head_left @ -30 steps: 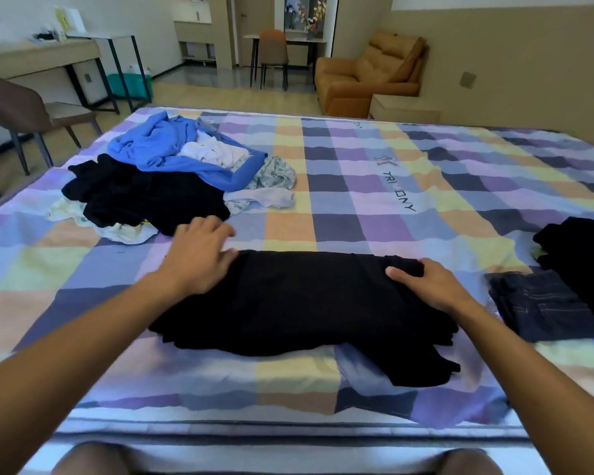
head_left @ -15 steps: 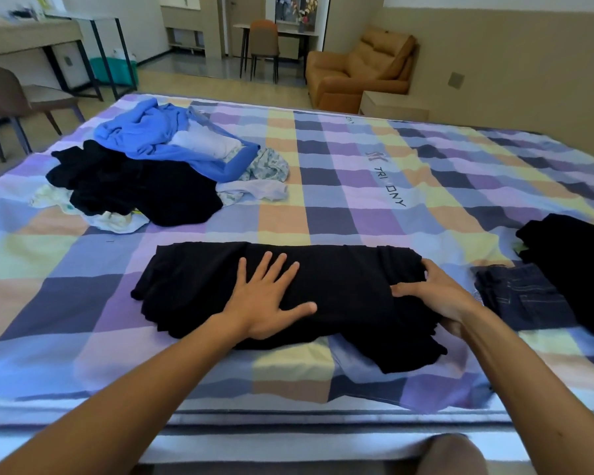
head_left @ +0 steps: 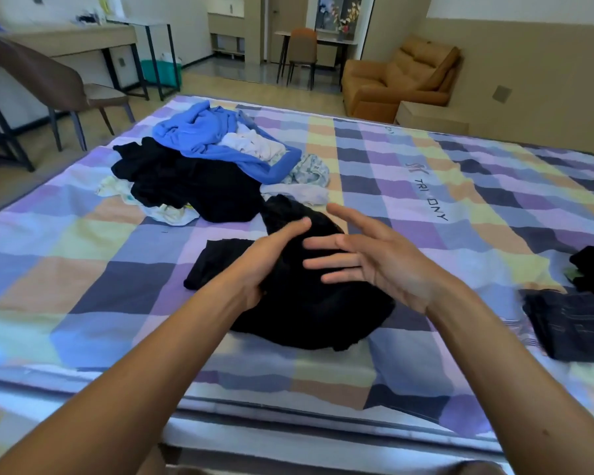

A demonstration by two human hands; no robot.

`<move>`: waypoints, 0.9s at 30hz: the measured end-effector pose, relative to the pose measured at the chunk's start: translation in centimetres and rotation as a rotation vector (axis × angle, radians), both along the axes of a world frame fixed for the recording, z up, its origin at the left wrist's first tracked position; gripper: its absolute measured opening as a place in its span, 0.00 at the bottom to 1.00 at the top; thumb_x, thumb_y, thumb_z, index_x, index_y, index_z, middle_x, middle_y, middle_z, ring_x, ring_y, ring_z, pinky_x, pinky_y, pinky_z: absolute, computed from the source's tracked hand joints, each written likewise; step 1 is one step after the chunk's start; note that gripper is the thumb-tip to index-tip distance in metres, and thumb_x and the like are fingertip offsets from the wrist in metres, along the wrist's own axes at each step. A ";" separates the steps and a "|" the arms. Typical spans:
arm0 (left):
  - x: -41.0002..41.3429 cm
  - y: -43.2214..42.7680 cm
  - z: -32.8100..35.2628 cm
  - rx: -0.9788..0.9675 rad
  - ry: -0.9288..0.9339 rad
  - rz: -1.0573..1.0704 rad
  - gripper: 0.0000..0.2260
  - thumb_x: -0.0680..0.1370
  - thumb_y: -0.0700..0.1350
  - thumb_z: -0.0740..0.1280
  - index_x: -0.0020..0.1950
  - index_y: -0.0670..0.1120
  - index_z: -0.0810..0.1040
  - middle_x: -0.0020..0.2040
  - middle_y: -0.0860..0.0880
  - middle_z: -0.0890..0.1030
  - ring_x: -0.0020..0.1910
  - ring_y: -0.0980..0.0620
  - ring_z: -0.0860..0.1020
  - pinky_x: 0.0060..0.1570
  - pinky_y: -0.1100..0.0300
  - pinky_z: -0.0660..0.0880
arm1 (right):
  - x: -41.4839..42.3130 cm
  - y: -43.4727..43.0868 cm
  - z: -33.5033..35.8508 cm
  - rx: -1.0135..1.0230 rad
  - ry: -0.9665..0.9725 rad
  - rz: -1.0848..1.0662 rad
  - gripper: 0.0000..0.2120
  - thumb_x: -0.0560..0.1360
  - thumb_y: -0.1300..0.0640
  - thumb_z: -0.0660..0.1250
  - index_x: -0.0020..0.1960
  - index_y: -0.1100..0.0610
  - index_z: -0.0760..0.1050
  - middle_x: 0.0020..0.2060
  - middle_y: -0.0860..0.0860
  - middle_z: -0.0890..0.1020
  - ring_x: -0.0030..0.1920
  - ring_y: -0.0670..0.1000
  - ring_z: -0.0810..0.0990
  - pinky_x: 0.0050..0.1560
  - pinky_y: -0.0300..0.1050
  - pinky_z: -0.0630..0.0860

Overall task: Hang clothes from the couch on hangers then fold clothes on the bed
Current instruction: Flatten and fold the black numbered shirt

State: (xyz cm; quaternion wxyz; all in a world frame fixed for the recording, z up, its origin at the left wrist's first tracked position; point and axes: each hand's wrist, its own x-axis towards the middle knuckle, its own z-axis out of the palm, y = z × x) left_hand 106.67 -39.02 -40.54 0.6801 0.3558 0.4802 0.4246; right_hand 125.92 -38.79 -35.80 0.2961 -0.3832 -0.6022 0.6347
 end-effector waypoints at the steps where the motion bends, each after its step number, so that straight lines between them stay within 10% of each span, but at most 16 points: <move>1: -0.6 -0.1 -0.3 -0.007 0.066 0.022 0.20 0.73 0.55 0.75 0.62 0.47 0.84 0.55 0.42 0.86 0.55 0.43 0.84 0.59 0.48 0.79 | -0.3 0.1 -0.6 0.033 0.005 -0.046 0.21 0.83 0.63 0.60 0.75 0.52 0.65 0.57 0.58 0.85 0.56 0.60 0.85 0.54 0.50 0.82; 8: -3.3 0.3 0.4 -0.013 0.337 0.210 0.12 0.75 0.37 0.69 0.57 0.46 0.81 0.48 0.44 0.86 0.47 0.44 0.84 0.45 0.55 0.81 | 0.5 2.1 -5.4 0.335 -0.413 -0.398 0.12 0.78 0.68 0.65 0.50 0.52 0.80 0.46 0.50 0.85 0.48 0.49 0.83 0.50 0.40 0.75; 14: -9.0 2.4 1.7 -0.129 0.404 0.176 0.11 0.78 0.48 0.70 0.55 0.42 0.83 0.46 0.44 0.86 0.42 0.46 0.84 0.41 0.58 0.78 | -0.1 1.1 -5.2 0.303 -0.340 -0.081 0.09 0.80 0.55 0.69 0.60 0.49 0.81 0.54 0.45 0.85 0.55 0.45 0.83 0.59 0.41 0.76; 20: -11.3 1.8 -2.9 0.328 1.256 0.422 0.18 0.77 0.54 0.68 0.64 0.48 0.73 0.58 0.47 0.79 0.60 0.43 0.75 0.55 0.47 0.74 | -2.5 -1.3 -6.2 0.329 -0.356 0.232 0.15 0.84 0.54 0.61 0.68 0.50 0.78 0.63 0.40 0.81 0.65 0.37 0.76 0.66 0.31 0.69; 24: -7.8 0.3 -2.0 0.505 0.970 0.224 0.18 0.72 0.66 0.64 0.51 0.54 0.77 0.38 0.53 0.82 0.43 0.52 0.81 0.49 0.49 0.78 | -4.2 -1.4 -6.9 0.289 -0.278 0.348 0.16 0.84 0.62 0.61 0.71 0.56 0.76 0.62 0.48 0.83 0.66 0.43 0.78 0.67 0.38 0.71; 27: -5.8 0.2 -3.0 0.409 1.141 0.023 0.22 0.72 0.65 0.70 0.60 0.54 0.74 0.39 0.55 0.82 0.46 0.52 0.80 0.52 0.50 0.77 | -4.1 -1.5 -7.3 0.249 -0.218 0.362 0.16 0.84 0.64 0.60 0.69 0.57 0.76 0.61 0.50 0.84 0.65 0.46 0.79 0.67 0.38 0.72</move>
